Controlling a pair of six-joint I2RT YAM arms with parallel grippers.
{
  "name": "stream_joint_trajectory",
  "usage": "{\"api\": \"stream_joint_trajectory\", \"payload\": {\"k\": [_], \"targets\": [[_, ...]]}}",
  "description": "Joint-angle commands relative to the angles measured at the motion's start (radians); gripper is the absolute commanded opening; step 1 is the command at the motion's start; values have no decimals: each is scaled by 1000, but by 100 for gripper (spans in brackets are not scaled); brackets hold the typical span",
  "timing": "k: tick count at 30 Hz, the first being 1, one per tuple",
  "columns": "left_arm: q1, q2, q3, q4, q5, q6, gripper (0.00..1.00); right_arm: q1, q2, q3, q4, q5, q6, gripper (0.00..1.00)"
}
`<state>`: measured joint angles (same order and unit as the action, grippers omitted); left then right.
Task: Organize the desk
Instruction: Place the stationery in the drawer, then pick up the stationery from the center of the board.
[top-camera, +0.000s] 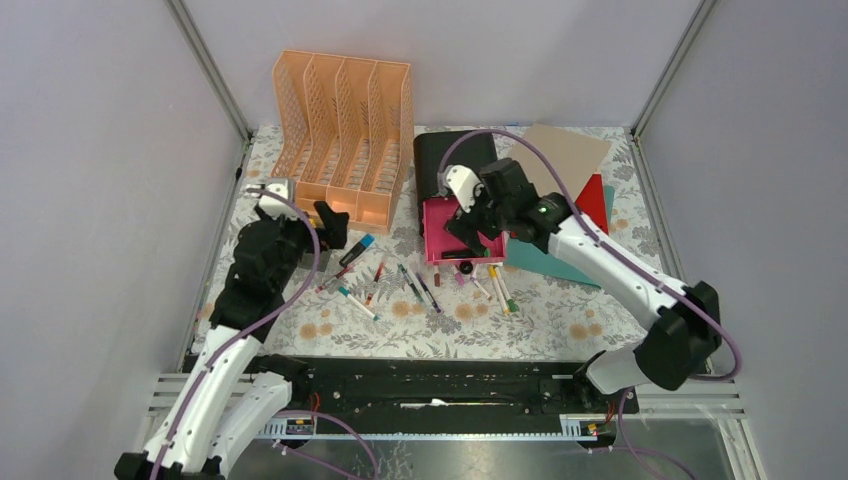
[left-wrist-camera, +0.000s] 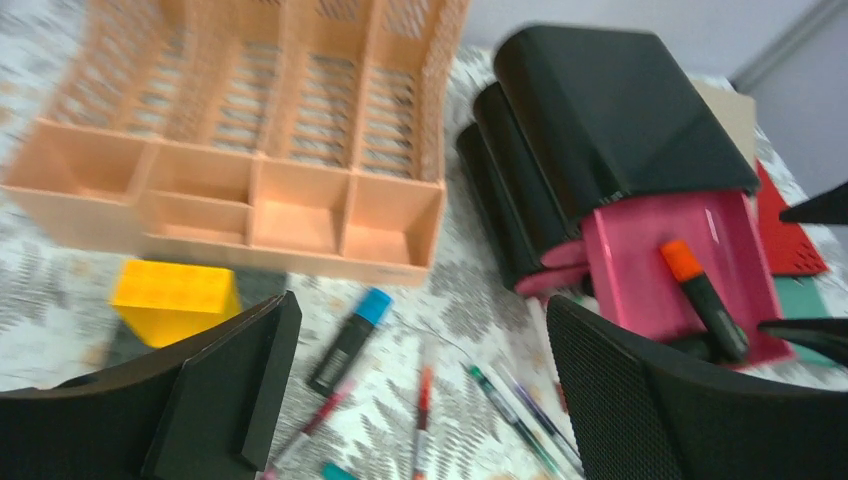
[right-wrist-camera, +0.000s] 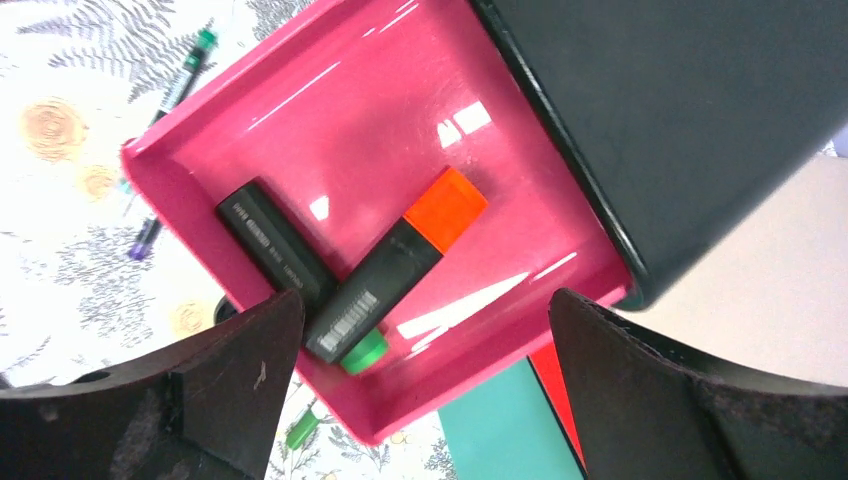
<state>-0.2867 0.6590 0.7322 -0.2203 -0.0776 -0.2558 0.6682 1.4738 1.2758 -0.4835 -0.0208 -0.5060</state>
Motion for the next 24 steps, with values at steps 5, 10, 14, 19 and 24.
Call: {"api": "stream_joint_trajectory", "payload": {"k": [5,10,14,19,24], "targets": [[5,140,-20,22,236,-227,99,-54,-251,-76,-56,-314,49,100],[5,228,-85,63,229,-310,99,-106,-384,-192,-22,-484,32,100],[5,320,-100,83,187,-341,99,-174,-423,-257,20,-518,27,100],[3,474,-83,92,151,-309,99,-193,-399,-273,21,-531,15,100],[-3,607,-41,87,108,-261,99,-193,-387,-274,16,-513,3,100]]}}
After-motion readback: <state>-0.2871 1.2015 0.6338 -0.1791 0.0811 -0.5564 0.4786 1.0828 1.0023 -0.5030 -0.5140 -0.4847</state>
